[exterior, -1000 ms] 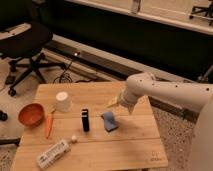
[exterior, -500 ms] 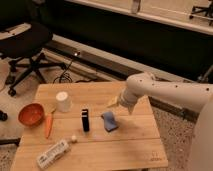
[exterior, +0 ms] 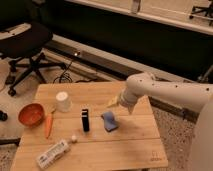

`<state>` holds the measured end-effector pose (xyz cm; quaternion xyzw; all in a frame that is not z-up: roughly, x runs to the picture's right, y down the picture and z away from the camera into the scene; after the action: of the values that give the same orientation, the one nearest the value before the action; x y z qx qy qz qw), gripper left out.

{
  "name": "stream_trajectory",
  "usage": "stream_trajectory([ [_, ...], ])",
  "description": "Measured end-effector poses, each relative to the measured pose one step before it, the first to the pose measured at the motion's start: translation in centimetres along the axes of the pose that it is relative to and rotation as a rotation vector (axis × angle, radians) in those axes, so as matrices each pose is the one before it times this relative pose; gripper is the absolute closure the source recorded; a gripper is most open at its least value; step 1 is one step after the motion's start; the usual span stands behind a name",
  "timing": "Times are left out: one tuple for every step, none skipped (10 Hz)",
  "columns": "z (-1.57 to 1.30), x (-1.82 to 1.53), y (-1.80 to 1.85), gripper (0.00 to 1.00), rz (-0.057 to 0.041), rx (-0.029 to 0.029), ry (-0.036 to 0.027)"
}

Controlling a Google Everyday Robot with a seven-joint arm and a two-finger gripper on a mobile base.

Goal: Place the ceramic cup over the eraser

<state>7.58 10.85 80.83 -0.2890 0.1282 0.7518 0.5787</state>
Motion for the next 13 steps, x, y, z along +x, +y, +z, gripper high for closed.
stream_trajectory([
  [0.0, 0.002, -0.002, 0.2, 0.00001, 0.00004, 0.00004],
  [-0.001, -0.001, 0.002, 0.2, -0.00006, -0.00003, -0.00002],
  [0.002, 0.002, -0.004, 0.2, 0.00008, 0.00006, 0.00005],
  [0.0, -0.002, 0.005, 0.2, -0.00012, -0.00004, -0.00003],
  [0.001, 0.002, -0.003, 0.2, 0.00008, 0.00002, 0.00004],
  [-0.001, -0.001, 0.002, 0.2, -0.00007, 0.00001, -0.00003],
  [-0.002, -0.002, -0.001, 0.2, 0.00003, -0.00001, -0.00003],
  [0.0, 0.001, -0.001, 0.2, 0.00003, 0.0, 0.00002],
  [0.019, -0.001, -0.006, 0.2, 0.00029, 0.00173, -0.00077],
  [-0.237, -0.332, -0.082, 0.2, -0.00102, 0.00926, -0.0093],
  [-0.882, -1.208, -0.179, 0.2, -0.01217, 0.0329, -0.02933],
  [-1.279, -1.659, 0.749, 0.2, -0.02208, 0.0286, -0.03854],
  [-1.358, -1.832, 1.48, 0.2, -0.03191, 0.02628, -0.04058],
])
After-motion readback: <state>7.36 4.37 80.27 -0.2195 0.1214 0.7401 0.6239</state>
